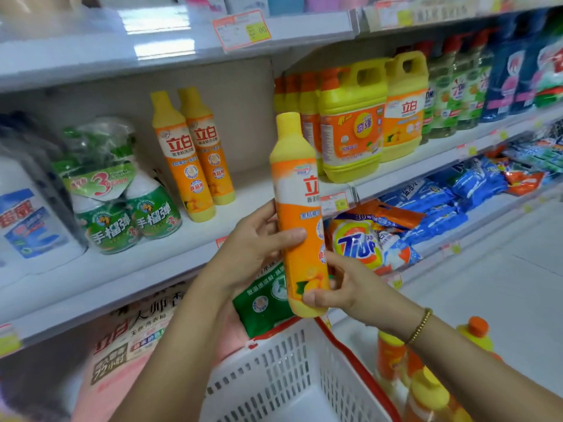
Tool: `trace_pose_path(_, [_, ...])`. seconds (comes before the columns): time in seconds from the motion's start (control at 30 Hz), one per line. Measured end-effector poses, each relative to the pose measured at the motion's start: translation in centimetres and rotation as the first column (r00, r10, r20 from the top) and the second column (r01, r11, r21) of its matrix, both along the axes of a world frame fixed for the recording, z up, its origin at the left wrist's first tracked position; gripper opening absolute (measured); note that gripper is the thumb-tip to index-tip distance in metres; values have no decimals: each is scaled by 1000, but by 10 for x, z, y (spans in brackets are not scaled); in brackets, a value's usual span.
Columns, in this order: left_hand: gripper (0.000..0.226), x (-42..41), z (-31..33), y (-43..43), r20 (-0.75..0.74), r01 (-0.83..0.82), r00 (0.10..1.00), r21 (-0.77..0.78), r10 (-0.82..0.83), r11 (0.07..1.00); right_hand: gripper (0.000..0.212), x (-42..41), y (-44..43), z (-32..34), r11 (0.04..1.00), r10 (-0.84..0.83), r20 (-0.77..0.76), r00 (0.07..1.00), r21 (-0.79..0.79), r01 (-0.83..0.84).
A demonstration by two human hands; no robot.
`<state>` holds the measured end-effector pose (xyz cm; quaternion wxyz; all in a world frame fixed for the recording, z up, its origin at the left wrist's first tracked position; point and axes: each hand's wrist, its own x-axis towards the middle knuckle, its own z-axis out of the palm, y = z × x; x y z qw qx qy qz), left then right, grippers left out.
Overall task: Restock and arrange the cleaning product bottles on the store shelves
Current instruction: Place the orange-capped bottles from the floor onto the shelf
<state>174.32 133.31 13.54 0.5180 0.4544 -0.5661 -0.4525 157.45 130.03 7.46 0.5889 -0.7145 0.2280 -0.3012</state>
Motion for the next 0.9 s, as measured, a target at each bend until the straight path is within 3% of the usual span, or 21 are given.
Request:
trace_pose_path(0.1, [50, -9, 10, 2, -93, -78, 993, -67, 72, 995, 48, -3, 2, 3, 996, -87, 112, 990, -26, 90])
trace_pose_path(0.17, [49, -14, 20, 4, -189, -136, 976, -124, 111, 983, 62, 0, 8, 5, 957, -236, 228, 945, -117, 267])
trace_pose_path(0.27, [46, -23, 35, 8, -384, -220, 912, -165, 143, 962, 70, 11, 26, 13, 767, -458, 373, 807, -293, 571])
trace_pose_path(0.33, [54, -28, 42, 10, -495, -257, 856, -157, 150, 953, 70, 16, 28, 19, 643, -493, 486, 722, -355, 678])
trace_pose_path(0.4, [61, -31, 46, 12, -598, -280, 788, -133, 148, 951, 66, 18, 24, 24, 621, -472, 584, 661, -312, 719])
trace_pose_path(0.5, [68, -32, 44, 11, -693, -283, 709, -109, 131, 953, 59, 14, 24, 34, 663, -450, 590, 671, -283, 693])
trace_pose_path(0.57, [75, -30, 43, 10, -730, -273, 676, -125, 98, 954, 52, 10, 27, 38, 763, -412, 583, 700, -199, 615])
trace_pose_path(0.63, [74, -24, 41, 8, -727, -263, 684, -163, 64, 951, 39, 8, 25, 40, 877, -385, 570, 726, -19, 480])
trace_pose_path(0.7, [54, -16, 39, 7, -679, -230, 733, -211, 27, 950, 29, 9, 20, 39, 932, -362, 565, 741, 237, 274])
trace_pose_path(0.77, [40, -11, 38, 6, -630, -201, 777, -225, 16, 953, 28, 12, 19, 38, 884, -359, 564, 744, 461, 78])
trace_pose_path(0.8, [39, -9, 38, 6, -604, -186, 797, -230, 9, 955, 38, 14, 20, 37, 850, -360, 545, 757, 526, 25])
trace_pose_path(0.9, [45, -5, 38, 6, -544, -163, 839, -245, 4, 956, 49, 15, 22, 34, 805, -372, 517, 771, 593, -9])
